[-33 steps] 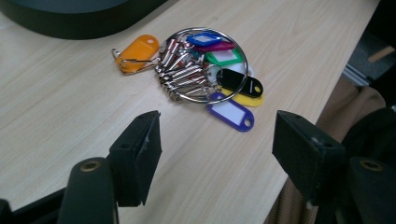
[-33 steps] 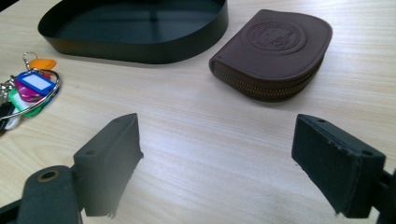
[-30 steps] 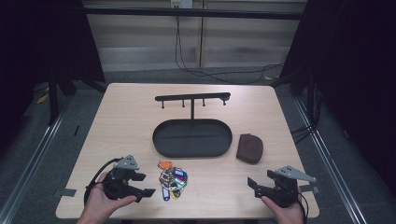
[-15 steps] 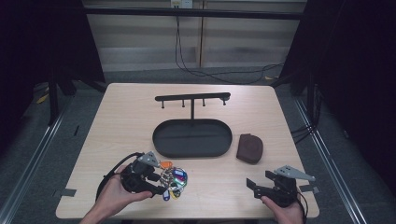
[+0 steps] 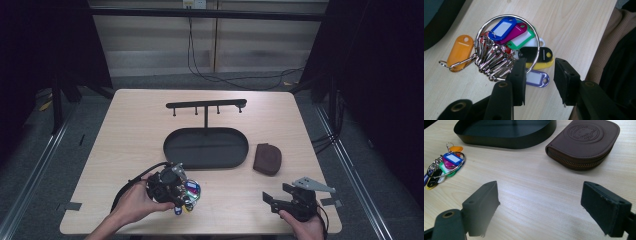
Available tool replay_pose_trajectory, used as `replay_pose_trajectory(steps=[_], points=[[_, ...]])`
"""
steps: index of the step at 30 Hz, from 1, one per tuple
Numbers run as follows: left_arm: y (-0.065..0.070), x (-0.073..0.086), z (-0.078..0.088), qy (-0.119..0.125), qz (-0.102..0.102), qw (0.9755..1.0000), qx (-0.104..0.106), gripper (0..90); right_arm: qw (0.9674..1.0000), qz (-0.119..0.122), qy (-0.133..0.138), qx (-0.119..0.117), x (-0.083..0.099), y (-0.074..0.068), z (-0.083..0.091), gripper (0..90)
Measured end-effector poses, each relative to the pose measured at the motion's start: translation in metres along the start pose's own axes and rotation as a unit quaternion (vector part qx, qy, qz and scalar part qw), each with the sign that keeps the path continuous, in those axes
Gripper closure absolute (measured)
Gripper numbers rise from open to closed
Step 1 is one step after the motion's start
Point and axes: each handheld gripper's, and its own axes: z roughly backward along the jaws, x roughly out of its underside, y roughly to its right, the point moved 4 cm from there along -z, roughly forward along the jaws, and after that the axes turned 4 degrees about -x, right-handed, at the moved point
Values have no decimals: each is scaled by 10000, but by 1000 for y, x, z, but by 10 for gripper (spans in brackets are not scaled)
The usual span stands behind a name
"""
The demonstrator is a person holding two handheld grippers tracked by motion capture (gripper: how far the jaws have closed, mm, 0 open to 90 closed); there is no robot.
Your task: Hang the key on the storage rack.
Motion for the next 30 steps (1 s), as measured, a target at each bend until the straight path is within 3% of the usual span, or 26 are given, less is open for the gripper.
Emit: replay_pose_trajectory(steps=[5,9,14,20,24,26,30], points=[[-4,-5,-2,-50,20,10000,12,624,10000,-27,6,3,0,1,0,145],[-4,-10,-4,-196,-88,9997,-139,621,10000,-12,-22,3,0,0,-1,145],[-3,-15,-9,-319,-150,9994,-63,672,10000,-25,23,35,0,1,1,145],[-1,-17,-13,-473,-282,9982,-237,685,10000,15,2,50,0,1,0,145],[1,-19,-19,-586,-359,9974,-220,709,10000,21,-8,43,0,1,-1,145],[1,-21,-21,-504,-355,9978,-252,731,10000,11,-16,48,0,1,-1,145],[1,-22,-26,-619,-381,9973,-92,750,9999,41,-66,64,1,1,-2,145]])
